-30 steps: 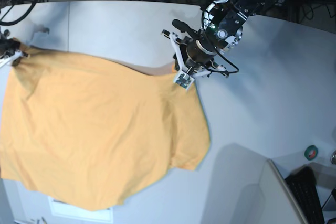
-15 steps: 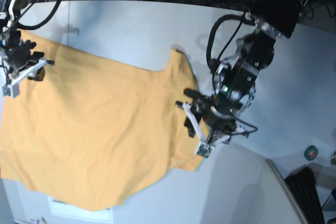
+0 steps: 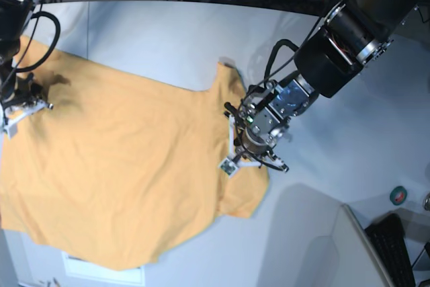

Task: Layout the t-shirt on the table in an organized manner, then fold the t-shirt properly
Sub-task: 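Lay the shirt flat and release it from both grippers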

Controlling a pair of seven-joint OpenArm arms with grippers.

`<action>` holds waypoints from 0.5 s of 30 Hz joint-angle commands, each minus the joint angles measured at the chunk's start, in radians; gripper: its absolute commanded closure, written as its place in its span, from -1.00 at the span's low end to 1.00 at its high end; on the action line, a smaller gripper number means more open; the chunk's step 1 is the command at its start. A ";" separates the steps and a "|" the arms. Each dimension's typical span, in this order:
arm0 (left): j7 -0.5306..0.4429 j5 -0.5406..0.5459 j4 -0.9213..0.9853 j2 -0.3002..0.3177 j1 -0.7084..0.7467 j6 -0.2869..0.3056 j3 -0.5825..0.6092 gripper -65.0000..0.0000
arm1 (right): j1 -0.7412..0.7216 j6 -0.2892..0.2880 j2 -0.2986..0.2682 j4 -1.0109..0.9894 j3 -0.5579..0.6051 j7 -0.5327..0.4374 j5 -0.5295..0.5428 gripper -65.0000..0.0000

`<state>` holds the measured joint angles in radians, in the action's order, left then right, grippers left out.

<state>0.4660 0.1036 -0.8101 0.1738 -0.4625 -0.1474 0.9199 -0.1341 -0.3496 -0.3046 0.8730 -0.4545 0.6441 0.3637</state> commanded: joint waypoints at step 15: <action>0.204 0.023 -0.599 0.189 0.331 0.022 0.083 1.00 | -0.362 -0.004 0.072 -0.360 0.454 -0.221 -0.007 1.00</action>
<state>0.6582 0.1139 -1.4017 0.3664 -0.1265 -0.1387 1.0027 -0.4747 -0.3363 -0.2272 0.5076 0.0013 0.4080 0.3527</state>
